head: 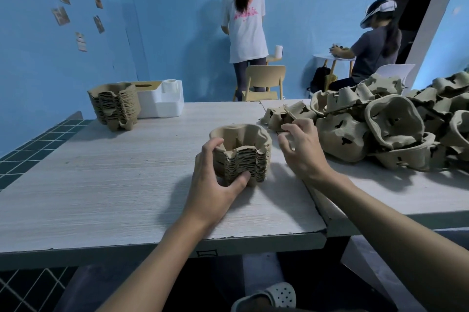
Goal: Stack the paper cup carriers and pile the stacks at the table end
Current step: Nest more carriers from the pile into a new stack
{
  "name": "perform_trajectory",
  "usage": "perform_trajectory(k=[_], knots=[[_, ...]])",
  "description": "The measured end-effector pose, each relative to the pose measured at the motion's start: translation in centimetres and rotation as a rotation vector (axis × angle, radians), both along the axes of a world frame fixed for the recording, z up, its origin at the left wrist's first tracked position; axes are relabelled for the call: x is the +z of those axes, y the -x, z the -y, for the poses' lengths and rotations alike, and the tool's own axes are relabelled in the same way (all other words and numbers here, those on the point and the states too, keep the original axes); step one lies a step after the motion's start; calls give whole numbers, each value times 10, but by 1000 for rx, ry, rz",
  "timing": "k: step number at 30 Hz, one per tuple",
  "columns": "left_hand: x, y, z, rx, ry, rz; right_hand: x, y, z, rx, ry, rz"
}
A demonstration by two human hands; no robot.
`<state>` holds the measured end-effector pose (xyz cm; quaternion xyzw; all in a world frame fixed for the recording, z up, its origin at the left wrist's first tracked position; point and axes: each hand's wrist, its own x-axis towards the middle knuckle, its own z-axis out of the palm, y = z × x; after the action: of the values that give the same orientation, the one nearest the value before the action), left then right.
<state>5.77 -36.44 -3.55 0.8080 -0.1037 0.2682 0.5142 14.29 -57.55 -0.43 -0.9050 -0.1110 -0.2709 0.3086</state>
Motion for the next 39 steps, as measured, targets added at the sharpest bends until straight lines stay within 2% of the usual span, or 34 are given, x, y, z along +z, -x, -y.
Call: perform_trajectory(k=[3, 9, 18, 24, 30, 35, 39], knots=[[0, 0, -1, -3, -2, 1, -6, -21, 4, -80, 156, -109], [-1, -1, 0, -15, 15, -13, -5, -42, 2, -154, 167, -209], [1, 2, -1, -31, 18, -23, -5, -37, 2, -162, 126, -125], [2, 3, -1, -4, 17, -1, 9, -11, 3, -92, 112, 53], [3, 3, -4, 25, 63, -4, 29, 11, 12, -117, 120, 276], [4, 10, -10, 11, 67, -13, 40, 17, 19, 54, -7, 188], [5, 19, -21, 14, 18, -14, 41, 12, 16, 76, -69, 81]])
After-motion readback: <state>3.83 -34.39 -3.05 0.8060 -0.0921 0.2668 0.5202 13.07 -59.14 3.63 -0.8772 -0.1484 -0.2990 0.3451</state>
